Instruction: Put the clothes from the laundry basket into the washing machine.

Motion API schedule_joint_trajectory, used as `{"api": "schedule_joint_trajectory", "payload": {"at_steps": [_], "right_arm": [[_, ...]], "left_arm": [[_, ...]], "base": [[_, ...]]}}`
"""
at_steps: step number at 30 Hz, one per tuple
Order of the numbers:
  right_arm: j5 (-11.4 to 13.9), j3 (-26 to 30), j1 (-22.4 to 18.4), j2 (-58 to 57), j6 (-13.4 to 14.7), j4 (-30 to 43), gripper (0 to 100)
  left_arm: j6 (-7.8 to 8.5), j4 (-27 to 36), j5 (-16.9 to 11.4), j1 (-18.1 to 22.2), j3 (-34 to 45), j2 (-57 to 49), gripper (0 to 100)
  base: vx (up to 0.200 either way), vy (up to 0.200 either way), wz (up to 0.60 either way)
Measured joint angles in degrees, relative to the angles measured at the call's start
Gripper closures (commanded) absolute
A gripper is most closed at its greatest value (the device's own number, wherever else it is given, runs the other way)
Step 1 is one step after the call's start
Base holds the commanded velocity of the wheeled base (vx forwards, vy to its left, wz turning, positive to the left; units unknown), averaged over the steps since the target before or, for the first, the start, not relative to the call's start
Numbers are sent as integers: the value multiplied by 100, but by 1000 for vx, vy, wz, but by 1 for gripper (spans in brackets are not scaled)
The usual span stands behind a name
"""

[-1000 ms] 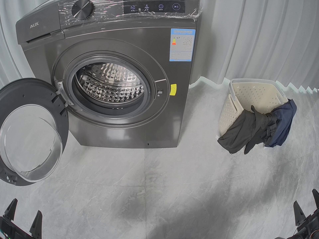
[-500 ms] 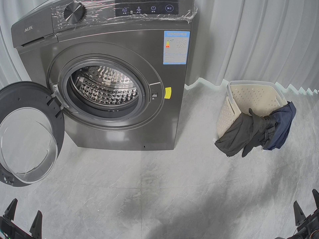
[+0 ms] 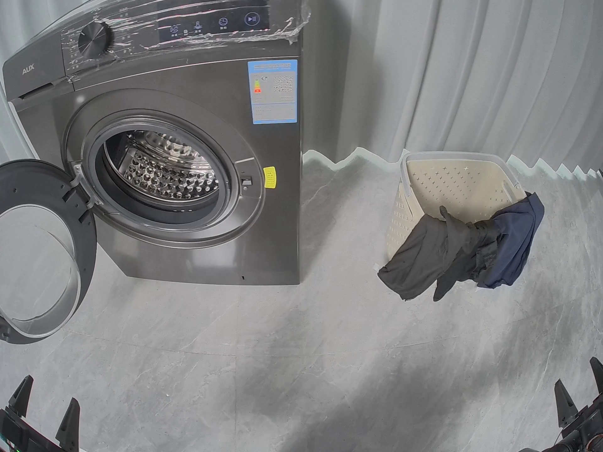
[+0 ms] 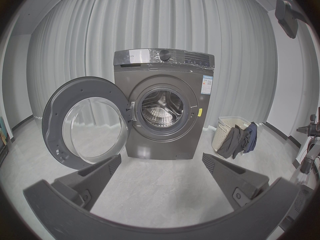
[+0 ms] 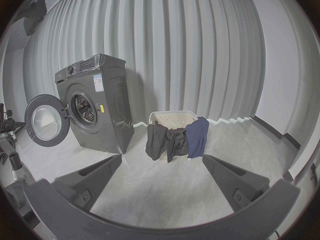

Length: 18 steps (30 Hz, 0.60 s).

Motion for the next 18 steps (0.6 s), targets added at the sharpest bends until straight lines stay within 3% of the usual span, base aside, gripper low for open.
{"api": "schedule_joint_trajectory", "payload": {"at_steps": [6,15,18], "right_arm": [[-2,0,0,2,0,-2,0],[6,0,2,5,-2,0,0],[6,0,0,5,0,-2,0]], "left_arm": [[-2,2,0,-2,0,0,0],[-4,0,0,-2,0,0,0],[-17,0,0,-2,0,0,0]], "base": [[0,-200,0],[0,0,0],[200,0,0]]}}
